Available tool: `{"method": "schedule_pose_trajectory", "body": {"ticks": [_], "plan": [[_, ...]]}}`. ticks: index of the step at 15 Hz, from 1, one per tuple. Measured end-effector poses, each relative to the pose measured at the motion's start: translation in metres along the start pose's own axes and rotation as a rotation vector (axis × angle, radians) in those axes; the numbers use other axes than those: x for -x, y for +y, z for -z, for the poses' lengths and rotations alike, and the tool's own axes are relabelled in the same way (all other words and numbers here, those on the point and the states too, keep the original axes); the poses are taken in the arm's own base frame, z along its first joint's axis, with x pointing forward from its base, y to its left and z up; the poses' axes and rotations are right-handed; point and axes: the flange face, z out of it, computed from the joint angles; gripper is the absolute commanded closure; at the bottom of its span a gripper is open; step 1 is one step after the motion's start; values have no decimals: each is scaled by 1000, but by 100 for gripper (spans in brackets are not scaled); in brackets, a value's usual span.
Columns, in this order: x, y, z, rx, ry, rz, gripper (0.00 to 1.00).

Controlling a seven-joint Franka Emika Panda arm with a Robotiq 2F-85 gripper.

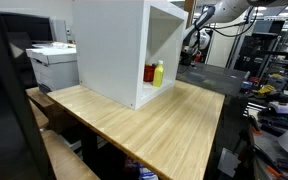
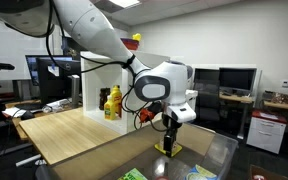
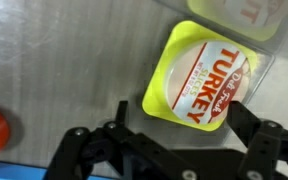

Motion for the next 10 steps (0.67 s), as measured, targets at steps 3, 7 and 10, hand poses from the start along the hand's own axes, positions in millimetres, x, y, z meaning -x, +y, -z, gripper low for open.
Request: {"method": "schedule_pose_trajectory", "body": {"ticks": [3,7,10], "plan": [[1,2,-6,8,-6,0,0],[1,5,-15,18,-9,-1,0],[1,5,-15,18,-8,-2,0]]}}
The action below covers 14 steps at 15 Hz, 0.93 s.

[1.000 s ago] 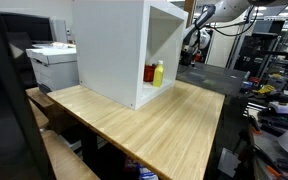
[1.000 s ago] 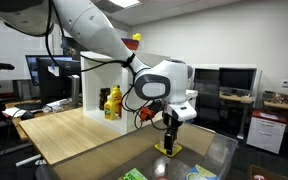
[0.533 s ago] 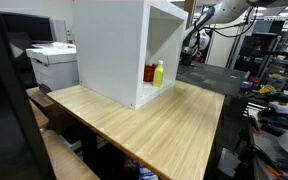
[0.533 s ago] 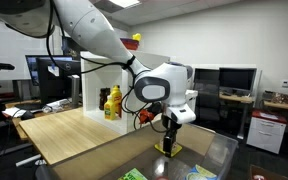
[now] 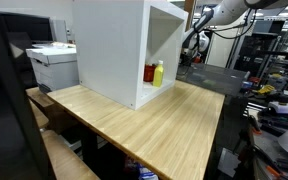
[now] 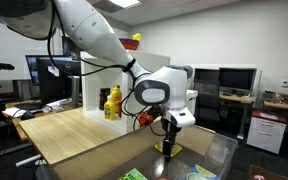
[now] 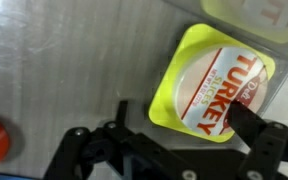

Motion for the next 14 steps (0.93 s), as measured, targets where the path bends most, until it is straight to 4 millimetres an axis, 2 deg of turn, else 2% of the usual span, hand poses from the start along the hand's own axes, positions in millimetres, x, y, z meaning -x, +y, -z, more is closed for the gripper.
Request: {"method": "schedule_pose_trajectory", "body": {"ticks": [4,6,8,9,14], "plan": [[1,-1,-1,-1,0,1,0],[2,-1,-1,-1,-2,2,25],[3,-5,0,-6,-2,7,40],[2,-7,2,-10,0,9,54],[1,-7,5,-13,4,8,81]]}}
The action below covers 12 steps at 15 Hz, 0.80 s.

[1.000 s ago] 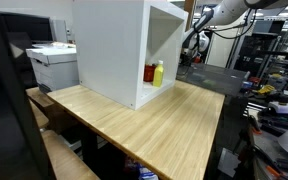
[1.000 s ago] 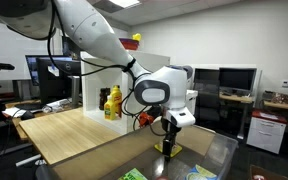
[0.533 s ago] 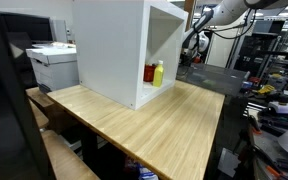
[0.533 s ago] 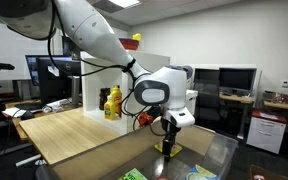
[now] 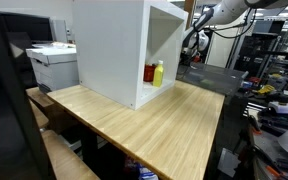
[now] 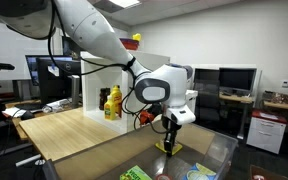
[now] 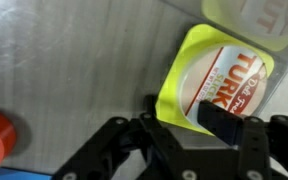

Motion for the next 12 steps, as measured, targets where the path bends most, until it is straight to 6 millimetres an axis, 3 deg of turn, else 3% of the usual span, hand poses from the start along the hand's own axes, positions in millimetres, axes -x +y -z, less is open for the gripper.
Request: {"method": "schedule_pose_trajectory", "body": {"ticks": [3,12], "plan": [[-1,1,0,0,1,-1,98],[-1,0,2,-3,3,-1,100]]}}
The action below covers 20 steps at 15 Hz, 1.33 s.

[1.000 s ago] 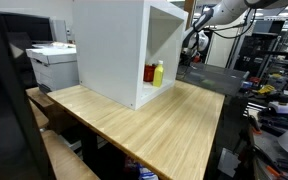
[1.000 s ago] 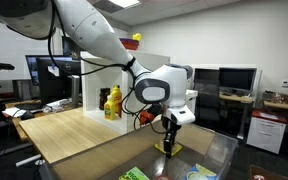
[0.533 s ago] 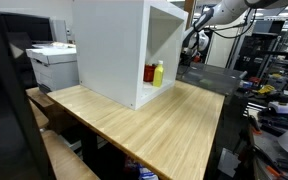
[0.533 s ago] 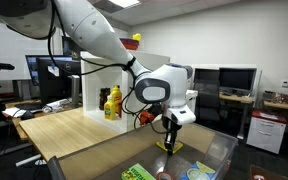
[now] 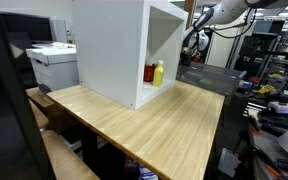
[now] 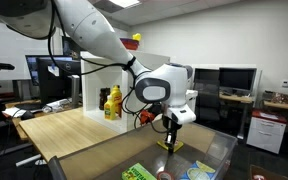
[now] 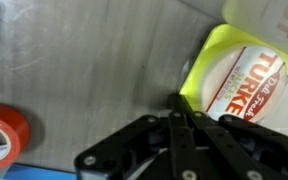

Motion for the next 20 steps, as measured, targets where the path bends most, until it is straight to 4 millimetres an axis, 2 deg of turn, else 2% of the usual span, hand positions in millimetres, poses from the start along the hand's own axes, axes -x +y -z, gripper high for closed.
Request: {"method": "schedule_pose_trajectory", "body": {"ticks": [5,6,8,12,20], "plan": [[2,-3,0,-4,-2,3,100],[3,-5,0,-8,-4,6,74],[8,-12,0,-18,-10,14,69],[18,-23,0,-35,-28,24,43],[25,-33,7,-61,-38,61,3]]}}
